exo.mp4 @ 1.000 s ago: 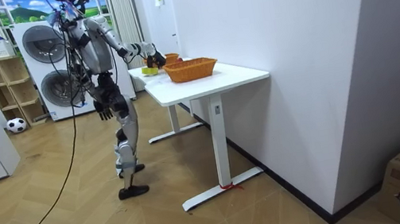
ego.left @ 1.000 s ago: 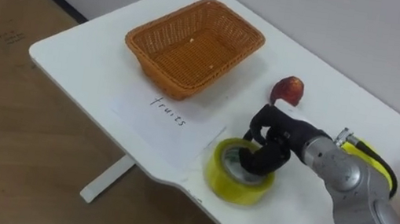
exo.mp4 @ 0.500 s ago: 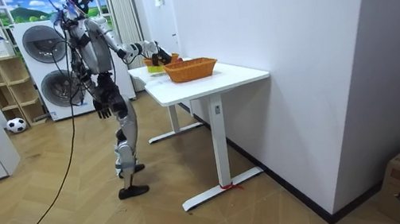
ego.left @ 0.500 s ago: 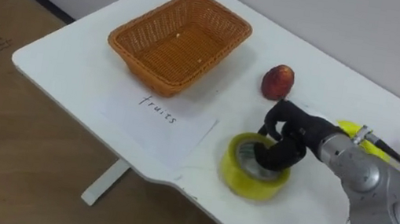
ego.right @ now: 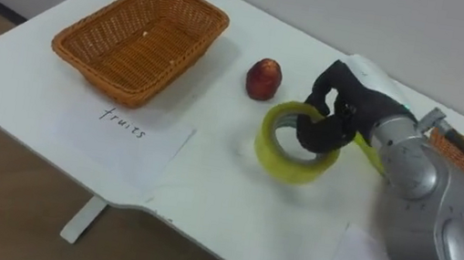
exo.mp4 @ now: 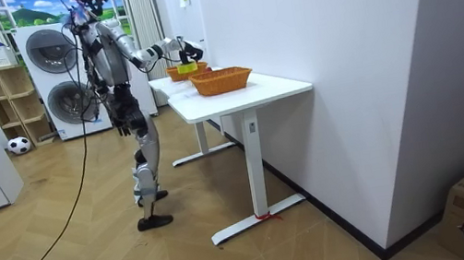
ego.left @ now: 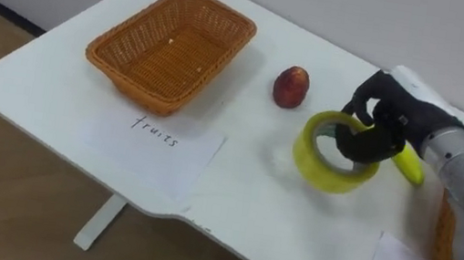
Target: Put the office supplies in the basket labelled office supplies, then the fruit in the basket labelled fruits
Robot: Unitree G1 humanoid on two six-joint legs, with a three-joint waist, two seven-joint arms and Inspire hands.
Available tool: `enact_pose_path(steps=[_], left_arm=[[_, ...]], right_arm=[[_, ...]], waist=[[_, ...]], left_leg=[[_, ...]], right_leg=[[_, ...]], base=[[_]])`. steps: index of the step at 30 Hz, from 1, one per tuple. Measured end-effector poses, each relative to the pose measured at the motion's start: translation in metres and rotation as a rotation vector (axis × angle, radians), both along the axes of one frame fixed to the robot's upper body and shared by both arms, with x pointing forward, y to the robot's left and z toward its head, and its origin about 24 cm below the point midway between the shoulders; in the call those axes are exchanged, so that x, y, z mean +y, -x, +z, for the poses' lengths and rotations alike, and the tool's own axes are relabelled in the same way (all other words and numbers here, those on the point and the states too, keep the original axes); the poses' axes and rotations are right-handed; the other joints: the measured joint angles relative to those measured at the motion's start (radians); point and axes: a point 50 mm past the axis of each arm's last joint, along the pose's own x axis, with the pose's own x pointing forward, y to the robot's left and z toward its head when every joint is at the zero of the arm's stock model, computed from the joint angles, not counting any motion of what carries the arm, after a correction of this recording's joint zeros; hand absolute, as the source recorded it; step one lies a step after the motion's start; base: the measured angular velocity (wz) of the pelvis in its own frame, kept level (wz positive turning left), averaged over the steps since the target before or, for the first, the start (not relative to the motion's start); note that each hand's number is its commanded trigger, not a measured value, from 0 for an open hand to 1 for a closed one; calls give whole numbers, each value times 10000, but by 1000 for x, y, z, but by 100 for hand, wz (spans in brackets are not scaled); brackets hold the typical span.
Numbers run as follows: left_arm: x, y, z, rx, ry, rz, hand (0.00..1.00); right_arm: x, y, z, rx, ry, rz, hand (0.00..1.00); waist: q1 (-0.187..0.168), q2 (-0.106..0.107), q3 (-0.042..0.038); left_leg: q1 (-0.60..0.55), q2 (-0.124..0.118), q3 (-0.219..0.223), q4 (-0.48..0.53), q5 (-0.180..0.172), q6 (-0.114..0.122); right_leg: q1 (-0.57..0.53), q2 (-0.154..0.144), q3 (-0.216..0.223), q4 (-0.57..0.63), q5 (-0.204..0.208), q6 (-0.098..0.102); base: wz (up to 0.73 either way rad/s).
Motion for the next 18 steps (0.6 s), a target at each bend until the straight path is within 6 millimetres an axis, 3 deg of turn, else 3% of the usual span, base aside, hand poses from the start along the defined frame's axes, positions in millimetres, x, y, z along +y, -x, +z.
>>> enact_pose_path(steps=[11,18], left_arm=[[7,8,2,-87,-74,586,0],[6,12,1,-209,69,1061,0]], right_arm=[[-27,3,18,-988,71,-1019,100],[-45,6,33,-1512,454,-1532,100]], waist=[[-369,-127,-55],[-709,-79,-21]], left_leg=[[95,97,391,-97,-2,-1],[102,155,522,-86,-7,-7]], right_leg=[[-160,27,571,22,1,1],[-263,52,660,23,2,1]], base=[[-11],[-7]])
